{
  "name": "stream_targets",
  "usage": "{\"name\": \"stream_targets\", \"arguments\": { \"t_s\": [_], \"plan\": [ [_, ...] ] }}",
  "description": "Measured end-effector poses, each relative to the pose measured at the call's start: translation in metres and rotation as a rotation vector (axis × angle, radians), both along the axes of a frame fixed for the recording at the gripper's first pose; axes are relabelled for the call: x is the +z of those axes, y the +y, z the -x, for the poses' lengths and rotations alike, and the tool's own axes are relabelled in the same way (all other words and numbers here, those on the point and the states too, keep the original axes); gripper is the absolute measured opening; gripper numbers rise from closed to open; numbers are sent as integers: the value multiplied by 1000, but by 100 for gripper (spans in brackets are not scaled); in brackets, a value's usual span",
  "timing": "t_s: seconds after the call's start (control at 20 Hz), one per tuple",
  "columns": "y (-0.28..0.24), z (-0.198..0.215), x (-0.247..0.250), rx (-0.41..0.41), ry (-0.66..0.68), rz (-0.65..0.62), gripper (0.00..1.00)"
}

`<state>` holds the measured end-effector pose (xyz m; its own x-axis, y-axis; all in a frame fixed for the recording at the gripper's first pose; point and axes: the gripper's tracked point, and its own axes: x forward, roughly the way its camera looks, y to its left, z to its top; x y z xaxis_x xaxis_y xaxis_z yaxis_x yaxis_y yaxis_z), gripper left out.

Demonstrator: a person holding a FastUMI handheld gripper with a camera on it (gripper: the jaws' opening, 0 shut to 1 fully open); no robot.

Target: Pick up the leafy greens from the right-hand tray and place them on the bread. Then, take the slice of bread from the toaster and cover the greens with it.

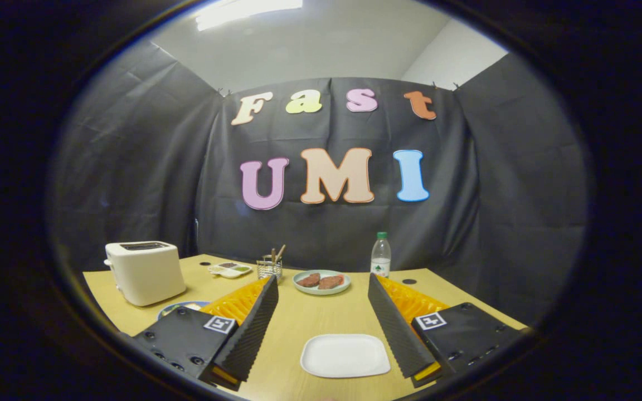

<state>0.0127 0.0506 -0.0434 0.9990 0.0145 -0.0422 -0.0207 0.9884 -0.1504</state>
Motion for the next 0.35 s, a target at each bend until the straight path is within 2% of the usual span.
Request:
{"name": "stream_targets", "arguments": {
  "t_s": [0.35],
  "plan": [
    [4, 9, -8, 30, 27, 40, 100]
  ]
}}
